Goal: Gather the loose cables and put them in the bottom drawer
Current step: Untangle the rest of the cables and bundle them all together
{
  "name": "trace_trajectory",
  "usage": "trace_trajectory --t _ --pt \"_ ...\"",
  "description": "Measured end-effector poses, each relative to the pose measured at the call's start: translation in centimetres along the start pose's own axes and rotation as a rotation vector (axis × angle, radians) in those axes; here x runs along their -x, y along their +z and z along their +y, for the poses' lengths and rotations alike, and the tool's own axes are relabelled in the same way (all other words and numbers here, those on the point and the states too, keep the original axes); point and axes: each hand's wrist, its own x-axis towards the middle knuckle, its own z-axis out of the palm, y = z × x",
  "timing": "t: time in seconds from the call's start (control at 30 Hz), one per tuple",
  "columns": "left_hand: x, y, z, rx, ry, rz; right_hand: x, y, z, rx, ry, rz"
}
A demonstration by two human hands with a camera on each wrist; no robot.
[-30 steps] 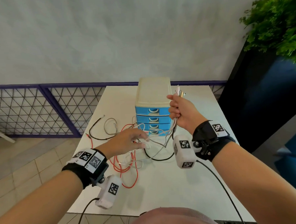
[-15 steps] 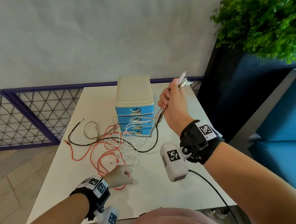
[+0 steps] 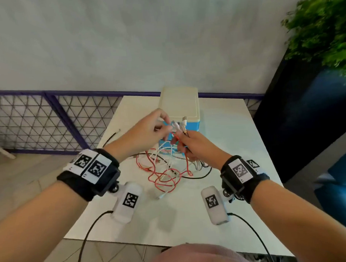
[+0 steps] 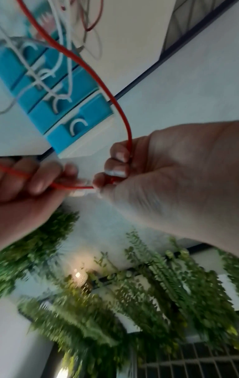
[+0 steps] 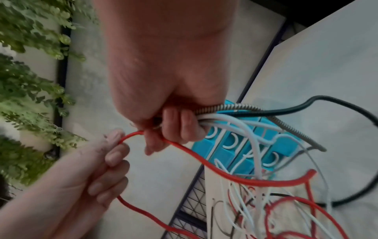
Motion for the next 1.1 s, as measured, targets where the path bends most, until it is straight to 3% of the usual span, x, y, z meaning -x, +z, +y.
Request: trace_trajectory --t 0.2,0.33,0.53,0.63,0.83,1.0,1.1 --pt "1.2 -2.4 -2.9 0.273 -0.271 0.074 -0.9 -3.1 -3.1 -0.381 -0.128 0.250" --pt "3.8 -2.8 -6.9 0.105 -0.310 0.033 -1.4 -6.2 -3.4 -0.566 -0.201 0.483" --pt "5.4 -3.1 -13.7 -0.069 -0.380 -0.064 -0.9 -8.4 -2.1 -0.573 -0.140 0.739" --pt "4.4 -2.7 -14.1 -0.145 -0.401 -0.043 -0.5 -8.0 -1.9 -0.537 -0.128 0.685" --pt "2.2 -1.7 -12.8 -0.350 -0.398 0.081 -0.4 -5.6 -3.4 -0.518 -0.125 0.341" --pt "1.1 1.0 -8.5 -0.181 -0.124 0.423 -0.7 -3.1 -4.5 -0.480 -0.123 0.222" --pt "1.3 2.6 -3.9 0.188 -0.042 0.207 -0.9 -1.9 -4.7 -0.445 -0.141 0.187"
